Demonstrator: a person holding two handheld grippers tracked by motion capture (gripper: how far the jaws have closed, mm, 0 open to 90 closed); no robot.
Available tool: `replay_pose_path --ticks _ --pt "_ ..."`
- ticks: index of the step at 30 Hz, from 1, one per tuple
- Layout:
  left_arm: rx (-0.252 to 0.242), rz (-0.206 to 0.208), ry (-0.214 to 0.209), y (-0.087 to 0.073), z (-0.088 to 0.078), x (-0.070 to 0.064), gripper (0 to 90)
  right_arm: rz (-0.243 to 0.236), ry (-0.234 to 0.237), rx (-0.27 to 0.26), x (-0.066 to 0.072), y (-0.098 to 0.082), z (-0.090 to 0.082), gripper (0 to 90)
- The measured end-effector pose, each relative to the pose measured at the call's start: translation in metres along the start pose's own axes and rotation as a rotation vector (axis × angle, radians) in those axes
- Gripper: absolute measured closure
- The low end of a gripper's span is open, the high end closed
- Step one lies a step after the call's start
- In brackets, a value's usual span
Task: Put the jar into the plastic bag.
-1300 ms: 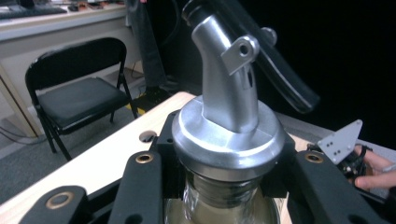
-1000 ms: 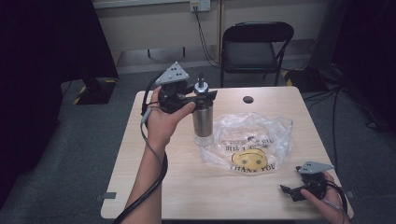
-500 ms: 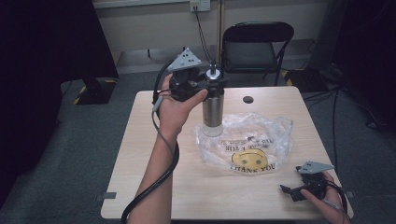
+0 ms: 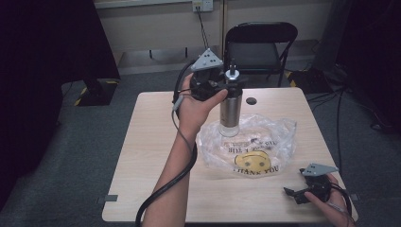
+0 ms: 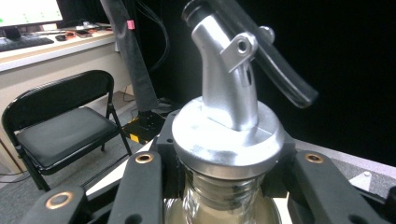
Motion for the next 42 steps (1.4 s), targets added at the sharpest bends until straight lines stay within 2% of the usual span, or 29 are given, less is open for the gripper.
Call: replay_pose_path --ticks 13,28,42 --pt "0.004 0.005 -0.016 -0.009 0.030 -0.008 60.3 0.001 0.000 0.000 0.000 0.000 0.000 0.0" --pt "0.033 0.011 -0.031 -0.030 0.059 -0.019 60.2 0.000 0.000 0.000 0.000 0.000 0.000 0.0" --pt "0.061 -0.002 -0.034 -0.056 0.084 -0.025 60.1 -0.001 0.000 0.000 0.000 0.000 0.000 0.0"
Point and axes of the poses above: each handheld gripper's, and its own axes: z roughly forward along the jaws, y roughly out of its top, x roughly to its left, the point moved 8 cm from there along z, roughly forward along the jaws, and after that the axes turned 4 degrees about z, right-handed, at the moved point
